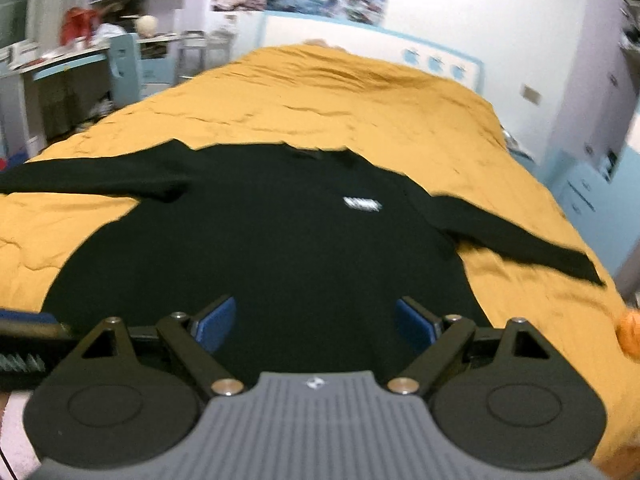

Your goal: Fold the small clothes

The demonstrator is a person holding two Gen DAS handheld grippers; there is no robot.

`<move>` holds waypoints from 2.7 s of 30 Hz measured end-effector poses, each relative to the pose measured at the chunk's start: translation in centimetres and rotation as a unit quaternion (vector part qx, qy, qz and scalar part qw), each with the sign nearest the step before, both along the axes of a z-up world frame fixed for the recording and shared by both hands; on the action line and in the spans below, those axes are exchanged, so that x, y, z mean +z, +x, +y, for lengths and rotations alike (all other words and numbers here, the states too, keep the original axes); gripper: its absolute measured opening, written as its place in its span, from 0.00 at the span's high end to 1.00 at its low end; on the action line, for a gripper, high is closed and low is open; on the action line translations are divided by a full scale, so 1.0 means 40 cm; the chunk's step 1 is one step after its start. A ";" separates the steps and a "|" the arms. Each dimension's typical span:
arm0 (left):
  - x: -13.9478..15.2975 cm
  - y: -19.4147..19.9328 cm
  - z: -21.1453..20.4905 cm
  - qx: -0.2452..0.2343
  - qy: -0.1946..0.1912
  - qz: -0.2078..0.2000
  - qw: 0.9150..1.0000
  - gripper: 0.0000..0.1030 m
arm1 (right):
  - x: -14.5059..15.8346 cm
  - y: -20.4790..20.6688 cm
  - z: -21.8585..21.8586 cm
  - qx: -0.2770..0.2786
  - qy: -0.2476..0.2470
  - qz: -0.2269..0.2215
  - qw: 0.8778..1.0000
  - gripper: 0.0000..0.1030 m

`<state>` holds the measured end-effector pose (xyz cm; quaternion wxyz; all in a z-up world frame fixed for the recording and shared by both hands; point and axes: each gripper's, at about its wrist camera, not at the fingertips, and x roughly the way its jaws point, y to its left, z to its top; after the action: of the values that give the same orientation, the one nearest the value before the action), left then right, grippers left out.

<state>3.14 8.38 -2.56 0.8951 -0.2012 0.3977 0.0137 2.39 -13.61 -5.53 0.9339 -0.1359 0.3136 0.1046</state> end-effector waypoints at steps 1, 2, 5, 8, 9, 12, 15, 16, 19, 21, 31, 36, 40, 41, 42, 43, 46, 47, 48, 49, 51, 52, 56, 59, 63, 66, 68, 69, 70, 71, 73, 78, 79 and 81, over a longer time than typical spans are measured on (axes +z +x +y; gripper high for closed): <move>-0.002 -0.002 0.036 0.008 -0.011 -0.018 1.000 0.18 | 0.000 0.010 0.016 0.012 0.003 -0.003 1.000 0.20; -0.005 -0.005 0.071 0.015 -0.021 -0.037 0.999 0.17 | 0.003 0.023 0.032 0.025 0.008 -0.005 1.000 0.19; -0.018 0.003 0.203 0.038 -0.070 -0.068 0.995 0.17 | 0.012 0.066 0.076 0.062 0.038 -0.011 0.997 0.19; -0.035 0.011 0.354 0.101 -0.092 -0.092 0.986 0.17 | 0.022 0.117 0.131 0.100 0.072 -0.013 0.992 0.19; -0.042 0.010 0.406 0.124 -0.097 -0.107 0.982 0.17 | 0.022 0.134 0.148 0.109 0.078 -0.013 0.991 0.19; -0.070 0.011 0.580 0.210 -0.125 -0.155 0.957 0.17 | 0.011 0.183 0.194 0.130 0.101 -0.012 0.986 0.19; -0.125 0.017 0.751 0.304 -0.169 -0.194 0.917 0.17 | -0.020 0.228 0.225 0.132 0.136 -0.002 0.982 0.19; -0.146 0.020 0.800 0.339 -0.176 -0.199 0.902 0.18 | -0.033 0.243 0.232 0.128 0.145 0.004 0.981 0.19; -0.205 0.032 0.931 0.415 -0.186 -0.221 0.862 0.18 | -0.079 0.283 0.254 0.123 0.163 0.036 0.978 0.19; -0.247 0.052 0.992 0.440 -0.198 -0.210 0.850 0.18 | -0.109 0.305 0.279 0.121 0.157 0.053 0.979 0.19; -0.307 0.135 1.105 0.455 -0.201 -0.218 0.840 0.31 | -0.209 0.340 0.370 0.134 0.114 0.087 0.981 0.19; -0.343 0.141 1.131 0.448 -0.235 -0.212 0.836 0.77 | -0.228 0.343 0.384 0.129 0.112 0.103 0.980 0.19; -0.344 0.132 1.135 0.447 -0.242 -0.212 0.835 0.92 | -0.222 0.346 0.373 0.123 0.106 0.104 0.981 0.19; -0.332 0.136 1.131 0.444 -0.237 -0.212 0.838 0.92 | -0.217 0.345 0.366 0.122 0.105 0.102 0.982 0.19; -0.310 0.140 1.126 0.437 -0.230 -0.217 0.842 0.92 | -0.213 0.345 0.358 0.119 0.104 0.099 0.982 0.19; -0.286 0.149 1.122 0.428 -0.226 -0.224 0.846 0.92 | -0.208 0.345 0.347 0.117 0.104 0.096 0.983 0.19; -0.180 0.190 1.077 0.388 -0.215 -0.254 0.859 0.92 | -0.194 0.344 0.301 0.105 0.110 0.091 0.984 0.19; -0.137 0.209 1.052 0.371 -0.211 -0.266 0.864 0.92 | -0.190 0.344 0.284 0.101 0.114 0.091 0.984 0.19; -0.089 0.234 1.021 0.348 -0.209 -0.280 0.870 0.92 | -0.186 0.344 0.265 0.097 0.120 0.092 0.984 0.19; -0.049 0.257 0.989 0.329 -0.208 -0.292 0.874 0.92 | -0.183 0.343 0.243 0.092 0.125 0.092 0.984 0.19; 0.039 0.316 0.903 0.278 -0.208 -0.318 0.882 0.92 | -0.176 0.339 0.199 0.082 0.134 0.090 0.984 0.19; 0.084 0.352 0.847 0.247 -0.209 -0.329 0.887 0.92 | -0.172 0.338 0.174 0.076 0.138 0.089 0.984 0.19; 0.185 0.498 0.613 0.139 -0.220 -0.344 0.902 0.92 | -0.156 0.334 0.059 0.044 0.165 0.085 0.982 0.19; 0.200 0.616 0.414 0.062 -0.242 -0.332 0.910 0.92 | -0.142 0.331 -0.041 0.013 0.189 0.079 0.979 0.19; 0.120 0.760 0.155 -0.021 -0.273 -0.283 0.919 0.92 | -0.139 0.328 -0.167 -0.030 0.209 0.072 0.975 0.19; 0.010 0.849 -0.021 -0.073 -0.292 -0.235 0.924 0.92 | -0.153 0.325 -0.242 -0.053 0.202 0.072 0.975 0.19; -0.075 0.893 -0.131 -0.096 -0.301 -0.203 0.927 0.92 | -0.168 0.322 -0.284 -0.065 0.190 0.074 0.977 0.19; -0.115 0.914 -0.181 -0.111 -0.303 -0.188 0.928 0.92 | -0.176 0.321 -0.301 -0.070 0.185 0.076 0.977 0.19; -0.147 0.946 -0.215 -0.132 -0.296 -0.170 0.931 0.91 | -0.184 0.320 -0.317 -0.076 0.179 0.079 0.978 0.19; -0.172 0.965 -0.248 -0.141 -0.278 -0.154 0.938 0.87 | -0.192 0.321 -0.330 -0.081 0.175 0.085 0.977 0.19; -0.212 0.989 -0.297 -0.162 -0.244 -0.119 0.949 0.80 | -0.203 0.323 -0.344 -0.090 0.168 0.096 0.977 0.19; -0.163 0.930 -0.243 -0.223 -0.270 -0.135 0.927 0.70 | -0.191 0.311 -0.372 -0.101 0.156 0.080 0.979 0.19; -0.136 0.906 -0.197 -0.226 -0.263 -0.150 0.926 0.65 | -0.185 0.318 -0.376 -0.104 0.162 0.077 0.978 0.19; -0.094 0.856 -0.097 -0.206 -0.236 -0.170 0.935 0.53 | -0.175 0.344 -0.393 -0.102 0.180 0.075 0.976 0.19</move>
<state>37.38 4.50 -6.33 0.8594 -0.3195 0.2643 -0.2991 16.15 -29.35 -12.55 0.9226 0.0753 0.3710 0.0735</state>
